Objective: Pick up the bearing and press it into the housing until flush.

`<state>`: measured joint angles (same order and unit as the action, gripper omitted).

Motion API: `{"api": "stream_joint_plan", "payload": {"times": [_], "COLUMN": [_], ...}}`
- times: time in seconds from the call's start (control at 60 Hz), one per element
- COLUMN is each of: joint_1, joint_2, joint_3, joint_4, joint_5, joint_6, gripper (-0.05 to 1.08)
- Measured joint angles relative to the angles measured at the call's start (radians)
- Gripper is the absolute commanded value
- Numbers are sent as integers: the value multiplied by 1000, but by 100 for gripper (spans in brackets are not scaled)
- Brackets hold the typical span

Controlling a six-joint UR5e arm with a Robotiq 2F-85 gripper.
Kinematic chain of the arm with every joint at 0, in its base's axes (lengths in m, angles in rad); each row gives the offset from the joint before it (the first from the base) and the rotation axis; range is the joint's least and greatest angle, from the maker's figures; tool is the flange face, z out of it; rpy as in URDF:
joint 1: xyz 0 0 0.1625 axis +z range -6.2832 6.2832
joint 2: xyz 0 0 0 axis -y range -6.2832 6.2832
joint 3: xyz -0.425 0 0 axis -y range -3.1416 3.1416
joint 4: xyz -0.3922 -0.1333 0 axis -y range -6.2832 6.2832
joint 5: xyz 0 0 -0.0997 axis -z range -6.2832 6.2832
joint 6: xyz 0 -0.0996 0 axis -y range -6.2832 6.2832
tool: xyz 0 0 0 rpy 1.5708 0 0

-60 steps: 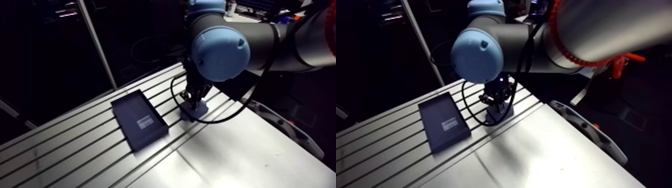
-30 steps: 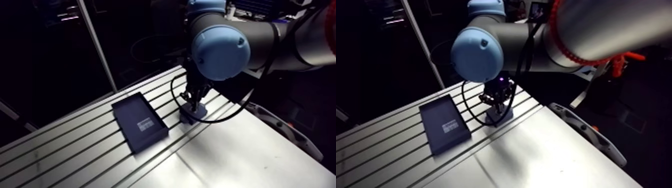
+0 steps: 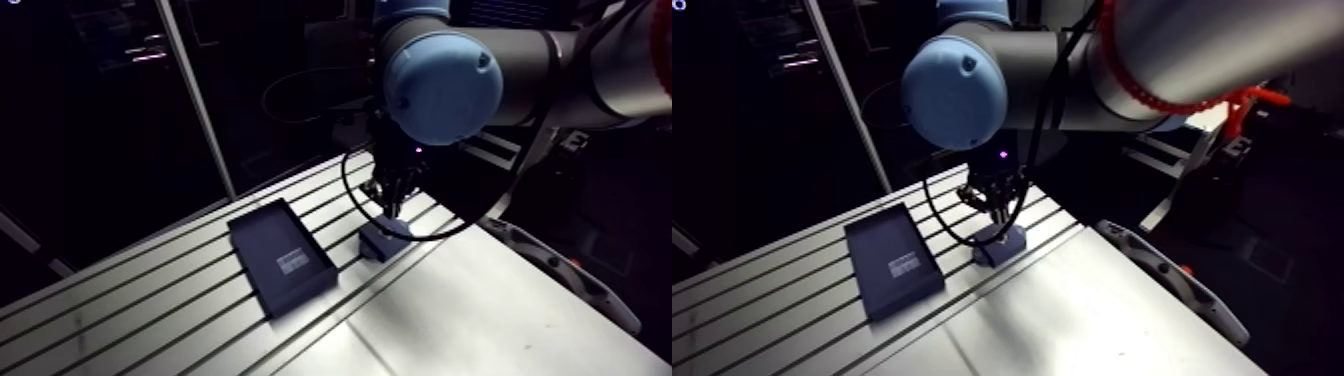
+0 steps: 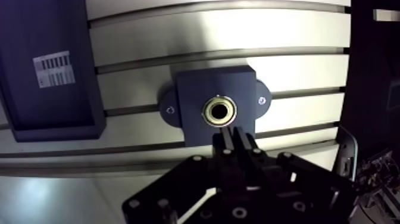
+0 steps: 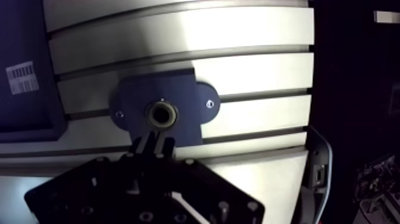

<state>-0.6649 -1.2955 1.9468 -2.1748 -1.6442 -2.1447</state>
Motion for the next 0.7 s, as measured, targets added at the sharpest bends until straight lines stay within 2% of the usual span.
{"api": "stream_joint_plan", "payload": {"times": [0.183, 0.35, 0.7], "joint_1": [6, 20, 111], "joint_2": [-22, -38, -52], "joint_3": [-22, -74, -193], "joint_4": [59, 156, 319], "joint_5": [0, 3, 3], "joint_6": [1, 21, 122], "gripper": [0, 0, 0]}}
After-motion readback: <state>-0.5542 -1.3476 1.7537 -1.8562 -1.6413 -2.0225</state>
